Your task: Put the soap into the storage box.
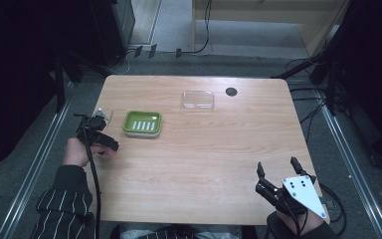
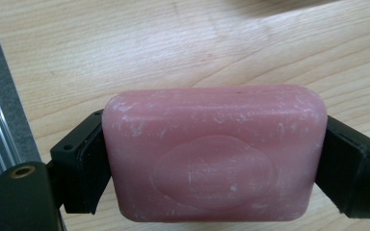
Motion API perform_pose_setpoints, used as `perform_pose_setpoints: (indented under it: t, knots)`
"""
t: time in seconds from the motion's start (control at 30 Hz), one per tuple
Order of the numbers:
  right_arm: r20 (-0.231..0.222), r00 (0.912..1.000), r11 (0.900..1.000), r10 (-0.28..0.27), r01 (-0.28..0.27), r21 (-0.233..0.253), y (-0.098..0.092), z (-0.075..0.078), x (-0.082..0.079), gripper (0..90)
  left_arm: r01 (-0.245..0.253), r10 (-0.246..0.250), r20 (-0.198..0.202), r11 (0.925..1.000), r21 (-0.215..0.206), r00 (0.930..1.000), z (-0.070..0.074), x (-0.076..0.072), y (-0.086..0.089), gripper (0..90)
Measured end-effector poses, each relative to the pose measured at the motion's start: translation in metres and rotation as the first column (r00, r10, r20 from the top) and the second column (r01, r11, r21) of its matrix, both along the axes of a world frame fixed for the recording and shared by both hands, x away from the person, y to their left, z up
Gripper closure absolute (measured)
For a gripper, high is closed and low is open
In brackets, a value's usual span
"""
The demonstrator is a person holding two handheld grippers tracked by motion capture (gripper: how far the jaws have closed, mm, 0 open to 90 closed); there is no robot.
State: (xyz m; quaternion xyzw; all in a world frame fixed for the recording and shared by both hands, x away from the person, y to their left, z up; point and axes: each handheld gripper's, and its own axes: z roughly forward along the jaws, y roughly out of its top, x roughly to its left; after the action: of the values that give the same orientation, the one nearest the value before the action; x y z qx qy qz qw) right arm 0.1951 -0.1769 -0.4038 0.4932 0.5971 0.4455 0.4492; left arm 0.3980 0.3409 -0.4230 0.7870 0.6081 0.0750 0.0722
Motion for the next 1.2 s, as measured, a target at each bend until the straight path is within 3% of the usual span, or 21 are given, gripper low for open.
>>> perform_pose_setpoints:
  t: [0.57,0.93,1.2]
  knots:
    - [-0.002,1.0,1.0,-0.01,0.01,-0.002,-0.003,-0.001,-0.002,12.8,0.053,-0.053,0.019,0.9984,-0.02,0.9984,0.011,0.009,-0.018,13.1]
    - [-0.004,0.9996,1.0,-0.027,0.027,-0.001,-0.007,-0.001,-0.005,12.8,0.094,-0.094,-0.008,0.9955,-0.014,0.9955,0.01,0.018,-0.028,13.2]
    - [-0.002,0.9995,0.999,-0.033,0.033,-0.002,-0.006,0.0,-0.007,12.8,0.121,-0.121,-0.003,0.9924,-0.02,0.9926,0.014,0.026,-0.036,13.1]
